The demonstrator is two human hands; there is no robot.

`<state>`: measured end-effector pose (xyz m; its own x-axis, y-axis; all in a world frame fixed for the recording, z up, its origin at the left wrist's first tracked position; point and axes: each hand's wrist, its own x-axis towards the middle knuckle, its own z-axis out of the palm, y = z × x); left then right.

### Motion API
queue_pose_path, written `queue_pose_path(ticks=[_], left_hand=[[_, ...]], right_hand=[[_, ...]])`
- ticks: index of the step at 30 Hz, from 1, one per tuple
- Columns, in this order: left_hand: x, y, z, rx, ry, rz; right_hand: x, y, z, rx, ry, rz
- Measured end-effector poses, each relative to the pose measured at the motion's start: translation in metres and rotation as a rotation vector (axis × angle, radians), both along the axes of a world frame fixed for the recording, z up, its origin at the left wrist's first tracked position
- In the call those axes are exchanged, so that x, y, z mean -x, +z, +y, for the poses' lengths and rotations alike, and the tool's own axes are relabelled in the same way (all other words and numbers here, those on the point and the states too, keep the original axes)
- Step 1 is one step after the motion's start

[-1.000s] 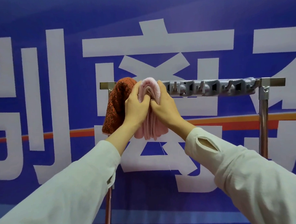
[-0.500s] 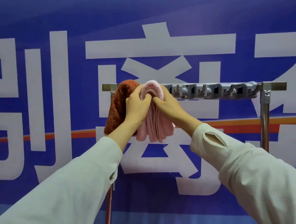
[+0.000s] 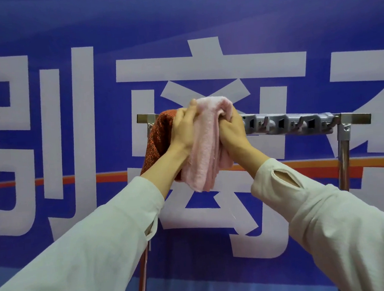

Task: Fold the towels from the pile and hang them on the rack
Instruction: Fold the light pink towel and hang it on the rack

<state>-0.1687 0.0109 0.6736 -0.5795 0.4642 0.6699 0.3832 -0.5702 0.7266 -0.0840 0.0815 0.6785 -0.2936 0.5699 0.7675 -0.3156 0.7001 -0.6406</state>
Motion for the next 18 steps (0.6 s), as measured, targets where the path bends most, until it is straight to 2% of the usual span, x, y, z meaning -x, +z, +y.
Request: queue_pose_path(ticks=[3, 4, 8, 10, 13, 16, 18], left_hand=[[-0.001, -0.001, 0.001, 0.178, 0.172, 0.007], [-0.002, -0.001, 0.000, 0.190, 0.155, -0.023], [-0.012, 0.010, -0.013, 0.221, -0.293, -0.218], [-0.014, 0.015, -0.019, 0.266, -0.429, -0.275], [-0.013, 0.017, -0.024, 0.351, -0.517, -0.394], [-0.015, 0.014, -0.022, 0.364, -0.464, -0.489], [-0.019, 0.011, -0.019, 0.320, -0.427, -0.519]], right_hand=[[-0.013, -0.002, 0.003, 0.013, 0.047, 0.013], [-0.018, -0.001, 0.004, 0.018, 0.059, 0.015], [-0.035, -0.001, 0.000, 0.041, 0.199, -0.044], [-0.040, -0.004, -0.001, 0.076, 0.208, -0.090], [-0.042, -0.003, 0.007, 0.153, 0.045, -0.144], [-0.045, -0.003, 0.016, 0.208, -0.220, -0.349], [-0.048, -0.004, 0.016, 0.291, -0.210, -0.424]])
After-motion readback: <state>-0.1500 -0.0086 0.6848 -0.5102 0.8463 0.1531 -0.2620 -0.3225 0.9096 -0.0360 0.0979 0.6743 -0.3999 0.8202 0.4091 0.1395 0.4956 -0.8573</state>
